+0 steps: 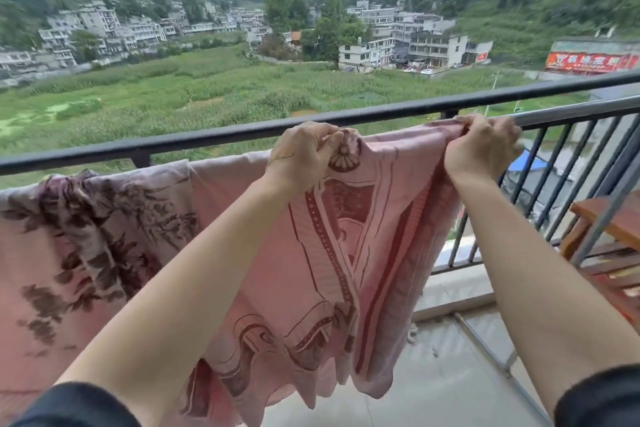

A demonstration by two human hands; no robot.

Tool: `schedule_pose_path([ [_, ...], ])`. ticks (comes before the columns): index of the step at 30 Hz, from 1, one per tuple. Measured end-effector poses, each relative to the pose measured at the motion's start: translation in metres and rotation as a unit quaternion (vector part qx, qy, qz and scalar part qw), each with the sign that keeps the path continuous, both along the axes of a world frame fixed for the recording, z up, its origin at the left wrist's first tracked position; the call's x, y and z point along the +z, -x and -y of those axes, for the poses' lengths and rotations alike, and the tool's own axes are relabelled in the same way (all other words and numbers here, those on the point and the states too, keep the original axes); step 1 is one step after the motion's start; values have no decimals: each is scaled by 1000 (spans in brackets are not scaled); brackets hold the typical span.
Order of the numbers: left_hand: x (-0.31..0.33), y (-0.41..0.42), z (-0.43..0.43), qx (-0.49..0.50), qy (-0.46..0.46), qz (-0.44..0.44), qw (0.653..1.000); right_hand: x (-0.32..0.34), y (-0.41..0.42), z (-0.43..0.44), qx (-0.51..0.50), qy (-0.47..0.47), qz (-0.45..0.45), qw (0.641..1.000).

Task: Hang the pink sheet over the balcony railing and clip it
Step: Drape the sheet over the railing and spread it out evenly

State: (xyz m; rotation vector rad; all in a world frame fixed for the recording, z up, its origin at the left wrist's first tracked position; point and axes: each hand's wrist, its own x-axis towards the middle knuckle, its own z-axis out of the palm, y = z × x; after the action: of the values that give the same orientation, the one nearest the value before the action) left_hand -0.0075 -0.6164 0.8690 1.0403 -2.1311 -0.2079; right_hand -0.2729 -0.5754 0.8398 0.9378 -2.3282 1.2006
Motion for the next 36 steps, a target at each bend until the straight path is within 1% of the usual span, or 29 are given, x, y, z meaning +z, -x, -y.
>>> schedule_pose_path([
  [1,-3,-16,-3,10,7,12,1000,2,-10,2,-4,-1,17,1000],
  [3,-6,-52,-13,57,30,27,998,7,-50,7,46,16,15,999],
  [5,-9,-87,-20,119,57,40,990,10,-99,12,142,49,-36,988],
  [6,-9,-105,-24,147,67,49,986,12,-126,14,202,55,-67,976],
  [7,-10,-121,-25,174,77,58,980,13,-152,16,270,47,-93,957],
  [9,-9,-158,-29,224,90,79,967,17,-207,13,393,-2,-152,907],
  [11,-7,-188,-34,258,93,95,957,19,-243,10,463,-52,-227,855],
  [12,-6,-201,-38,259,91,100,956,20,-252,9,482,-69,-249,837],
  [13,-5,-211,-39,251,88,97,959,21,-255,9,495,-75,-252,828],
  [14,-1,-219,-41,238,82,84,964,24,-257,8,504,-67,-241,827],
  [16,10,-219,-40,220,74,30,972,30,-253,3,507,-28,-212,835],
  [19,26,-186,-35,204,90,-27,974,44,-236,-7,454,32,-199,868],
  [22,38,-132,-34,161,112,-35,980,52,-199,-14,373,57,-184,908],
  [25,47,-90,-45,100,147,4,984,55,-161,-17,273,46,-170,946],
  [27,48,-86,-49,95,172,20,980,60,-139,-19,206,35,-128,970],
  [29,44,-104,-52,121,196,6,973,64,-124,-20,157,16,-76,985],
  [31,33,-140,-49,173,202,-8,964,63,-126,-19,132,8,-77,988],
  [32,27,-161,-47,208,200,-11,957,64,-136,-18,140,19,-92,986],
  [34,19,-204,-40,283,171,3,944,67,-168,-15,206,62,-124,969],
  [36,9,-240,-32,348,114,57,929,67,-204,-12,314,71,-150,935],
])
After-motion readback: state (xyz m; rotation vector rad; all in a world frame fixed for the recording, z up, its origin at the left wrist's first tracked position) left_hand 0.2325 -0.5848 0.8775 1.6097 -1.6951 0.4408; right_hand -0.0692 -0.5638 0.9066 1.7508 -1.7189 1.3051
